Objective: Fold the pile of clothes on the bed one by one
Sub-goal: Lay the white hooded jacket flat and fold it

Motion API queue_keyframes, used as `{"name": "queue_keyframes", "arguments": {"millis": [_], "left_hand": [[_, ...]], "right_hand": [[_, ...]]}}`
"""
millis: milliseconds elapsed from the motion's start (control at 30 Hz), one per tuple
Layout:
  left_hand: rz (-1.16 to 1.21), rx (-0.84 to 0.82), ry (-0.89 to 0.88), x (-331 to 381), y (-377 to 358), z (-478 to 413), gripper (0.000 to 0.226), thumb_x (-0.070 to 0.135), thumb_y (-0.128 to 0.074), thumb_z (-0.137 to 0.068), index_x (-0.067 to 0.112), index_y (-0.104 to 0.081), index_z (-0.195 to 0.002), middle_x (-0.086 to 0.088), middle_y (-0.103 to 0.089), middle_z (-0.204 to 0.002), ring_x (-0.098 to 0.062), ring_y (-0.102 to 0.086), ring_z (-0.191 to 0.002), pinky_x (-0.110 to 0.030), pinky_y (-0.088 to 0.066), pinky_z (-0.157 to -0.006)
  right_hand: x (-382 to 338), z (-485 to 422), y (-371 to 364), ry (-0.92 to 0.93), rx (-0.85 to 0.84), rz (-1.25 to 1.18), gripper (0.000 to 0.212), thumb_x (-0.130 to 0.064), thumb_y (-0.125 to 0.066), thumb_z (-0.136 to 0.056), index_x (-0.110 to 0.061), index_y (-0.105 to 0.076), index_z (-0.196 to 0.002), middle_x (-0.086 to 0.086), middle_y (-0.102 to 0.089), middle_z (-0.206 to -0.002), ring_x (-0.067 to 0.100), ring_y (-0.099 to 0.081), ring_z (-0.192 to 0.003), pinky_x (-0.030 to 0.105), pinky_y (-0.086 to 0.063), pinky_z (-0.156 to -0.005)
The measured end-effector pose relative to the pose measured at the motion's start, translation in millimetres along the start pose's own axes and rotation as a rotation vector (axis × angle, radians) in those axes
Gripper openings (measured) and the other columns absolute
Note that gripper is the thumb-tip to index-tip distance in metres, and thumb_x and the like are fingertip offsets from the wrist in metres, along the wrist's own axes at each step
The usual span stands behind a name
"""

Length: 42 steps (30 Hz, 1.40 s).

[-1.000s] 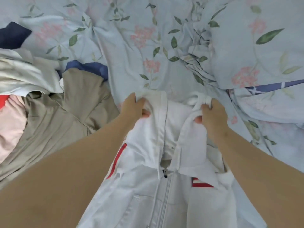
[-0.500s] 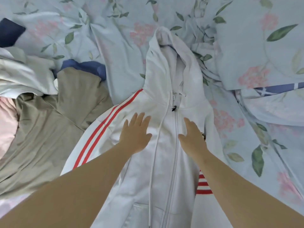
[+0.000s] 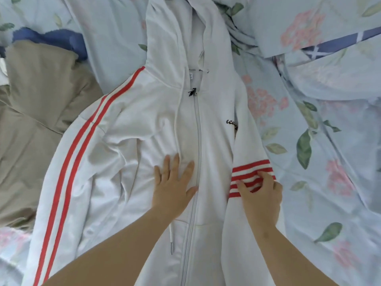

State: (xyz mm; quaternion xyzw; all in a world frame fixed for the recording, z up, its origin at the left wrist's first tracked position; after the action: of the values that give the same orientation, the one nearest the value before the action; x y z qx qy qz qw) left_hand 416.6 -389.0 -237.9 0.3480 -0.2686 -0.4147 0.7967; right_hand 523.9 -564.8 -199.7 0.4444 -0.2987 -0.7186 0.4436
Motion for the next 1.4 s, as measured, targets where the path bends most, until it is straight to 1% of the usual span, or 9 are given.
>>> {"name": "queue_keyframes", "arguments": {"millis": [100,400,533,667,833,1033,1133,1233,1400], "left_hand": [[-0.012,0.073,-0.026,-2.5,-5.0,-1.6,0.084,0.066,0.005,-0.074,0.033,-0.003,-0.151,-0.013,0.008,-0.159,-0.036,0.012,-0.145,-0.048,0.013,-0.11],[0.049,0.037,0.141,41.3,-22.6,42.9,0.061,0.045,-0.02,-0.101,0.03,0.013,-0.15,-0.01,0.019,-0.157,-0.03,0.017,-0.145,-0.044,0.002,-0.118],[0.063,-0.003,0.112,46.4,-40.3,70.8,0.062,0.043,-0.022,-0.101,0.028,0.013,-0.15,-0.009,0.019,-0.157,-0.027,0.017,-0.145,-0.041,0.003,-0.118],[0.055,-0.027,0.142,45.1,-39.4,77.6,0.061,0.045,-0.021,-0.101,0.029,0.012,-0.15,-0.004,0.018,-0.158,-0.025,0.016,-0.146,-0.042,0.001,-0.119],[0.027,0.03,0.178,75.7,-34.8,89.3,0.058,0.047,-0.016,-0.1,0.032,0.008,-0.15,0.0,0.018,-0.158,-0.026,0.021,-0.144,-0.046,0.007,-0.117],[0.139,-0.017,0.092,105.6,-36.5,94.6,0.057,0.044,-0.022,-0.101,0.03,0.002,-0.151,0.0,0.012,-0.16,-0.024,0.015,-0.146,-0.043,0.001,-0.118],[0.149,-0.044,0.074,111.9,-35.0,96.0,0.058,0.044,-0.022,-0.101,0.03,0.002,-0.152,0.001,0.01,-0.16,-0.022,0.015,-0.146,-0.043,-0.001,-0.119],[0.177,-0.052,0.077,117.0,-30.3,95.9,0.058,0.045,-0.023,-0.101,0.029,0.0,-0.152,0.001,0.006,-0.16,-0.023,0.013,-0.146,-0.043,-0.002,-0.119],[0.246,-0.004,0.066,127.1,-21.5,81.6,0.06,0.043,-0.028,-0.101,0.026,-0.003,-0.152,0.0,-0.002,-0.16,-0.024,0.006,-0.147,-0.044,-0.009,-0.119]], "right_hand": [[8.9,0.3,3.0,0.062,-0.034,-0.029,0.063,-0.041,-0.069,-0.08,-0.018,-0.045,-0.134,0.01,-0.047,-0.13,0.029,-0.045,-0.118,0.044,-0.041,-0.1],[90.3,45.6,22.9,-0.186,-0.126,-0.019,0.064,-0.044,-0.065,-0.082,-0.026,-0.038,-0.137,0.003,-0.039,-0.141,0.029,-0.038,-0.124,0.048,-0.031,-0.101],[124.8,60.2,25.9,-0.283,-0.192,-0.152,0.062,-0.041,-0.067,-0.082,-0.022,-0.037,-0.134,0.004,-0.048,-0.121,0.026,-0.052,-0.101,0.046,-0.042,-0.092],[134.7,63.4,30.0,-0.257,-0.257,-0.212,0.017,-0.029,-0.06,-0.09,-0.015,-0.051,-0.086,0.002,-0.058,-0.084,0.019,-0.053,-0.072,0.033,-0.043,-0.065],[138.1,65.0,46.2,-0.215,-0.155,-0.411,0.023,-0.022,-0.05,-0.095,-0.015,-0.042,-0.075,0.001,-0.048,-0.068,0.019,-0.045,-0.062,0.031,-0.036,-0.055],[145.6,51.7,99.7,-0.18,0.32,-0.584,0.015,-0.024,-0.046,-0.098,-0.011,-0.041,-0.092,-0.003,-0.047,-0.071,0.023,-0.05,-0.067,0.036,-0.039,-0.066],[155.7,38.6,94.8,-0.212,0.057,-0.263,0.016,-0.029,-0.055,-0.091,-0.016,-0.048,-0.098,-0.003,-0.054,-0.082,0.03,-0.055,-0.093,0.045,-0.043,-0.09],[169.0,30.2,87.6,-0.184,-0.158,0.136,0.019,-0.027,-0.048,-0.093,-0.018,-0.061,-0.102,0.007,-0.061,-0.104,0.03,-0.053,-0.103,0.038,-0.044,-0.088],[167.2,22.1,81.0,-0.347,-0.297,-0.392,0.045,-0.025,-0.054,-0.092,-0.016,-0.033,-0.132,0.006,-0.053,-0.095,0.024,-0.053,-0.07,0.032,-0.047,-0.062]]}}
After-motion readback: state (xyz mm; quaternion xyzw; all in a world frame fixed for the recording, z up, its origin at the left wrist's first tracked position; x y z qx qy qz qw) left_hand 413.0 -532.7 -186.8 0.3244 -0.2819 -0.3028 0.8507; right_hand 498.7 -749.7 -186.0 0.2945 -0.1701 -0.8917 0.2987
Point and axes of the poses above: each hand's wrist, its own z-axis away from the middle knuckle, its own y-axis out of the back of the hand, x = y × z, the point moved 3 cm from there along -z, towards the middle knuckle
